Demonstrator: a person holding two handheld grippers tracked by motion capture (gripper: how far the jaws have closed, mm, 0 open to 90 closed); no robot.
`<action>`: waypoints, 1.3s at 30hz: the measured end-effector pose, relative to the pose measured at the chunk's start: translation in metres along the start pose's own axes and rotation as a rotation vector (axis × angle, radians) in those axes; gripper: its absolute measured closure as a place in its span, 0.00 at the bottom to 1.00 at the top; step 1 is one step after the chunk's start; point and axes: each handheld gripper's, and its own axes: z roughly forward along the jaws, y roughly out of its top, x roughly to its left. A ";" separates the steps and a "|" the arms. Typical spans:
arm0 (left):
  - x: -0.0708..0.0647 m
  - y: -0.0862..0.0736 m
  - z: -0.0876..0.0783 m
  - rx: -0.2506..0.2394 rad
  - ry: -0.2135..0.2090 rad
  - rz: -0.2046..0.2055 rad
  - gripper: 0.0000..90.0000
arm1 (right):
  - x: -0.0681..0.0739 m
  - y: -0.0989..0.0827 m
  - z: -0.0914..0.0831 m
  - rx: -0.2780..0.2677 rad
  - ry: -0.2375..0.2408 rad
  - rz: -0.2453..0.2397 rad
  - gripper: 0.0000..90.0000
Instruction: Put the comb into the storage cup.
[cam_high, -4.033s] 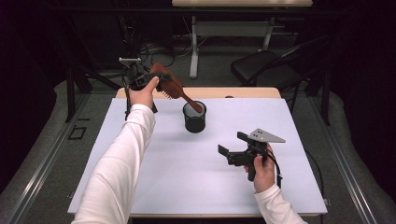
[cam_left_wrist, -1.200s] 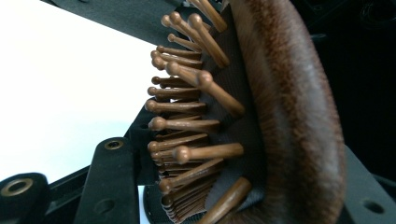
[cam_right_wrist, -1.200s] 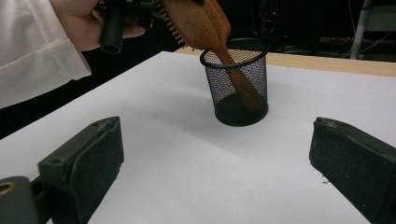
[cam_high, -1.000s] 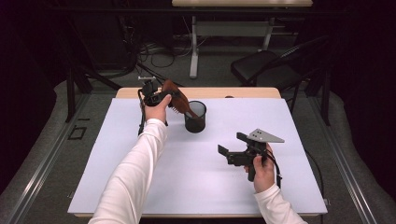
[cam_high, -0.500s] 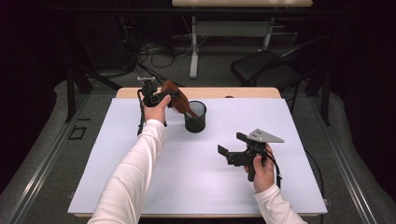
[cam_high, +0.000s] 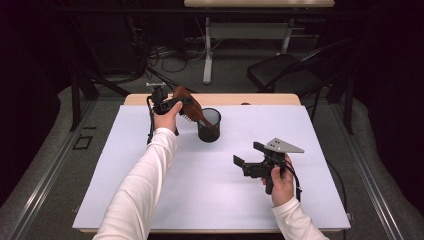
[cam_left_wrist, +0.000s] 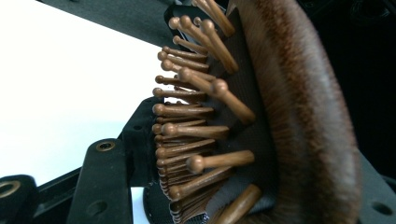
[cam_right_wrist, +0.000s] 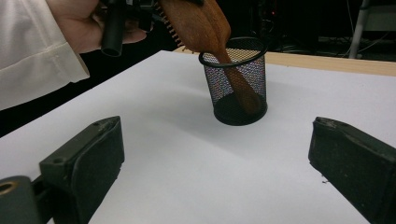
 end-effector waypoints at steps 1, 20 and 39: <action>0.000 0.000 0.000 0.000 -0.001 -0.002 0.47 | 0.000 0.000 0.000 0.000 -0.001 0.000 0.04; -0.004 0.000 -0.001 -0.025 0.019 0.024 0.44 | 0.000 0.000 0.000 -0.004 -0.002 0.001 0.04; -0.006 -0.001 0.000 -0.065 0.042 0.029 0.18 | 0.000 0.000 0.000 -0.001 -0.003 -0.001 0.04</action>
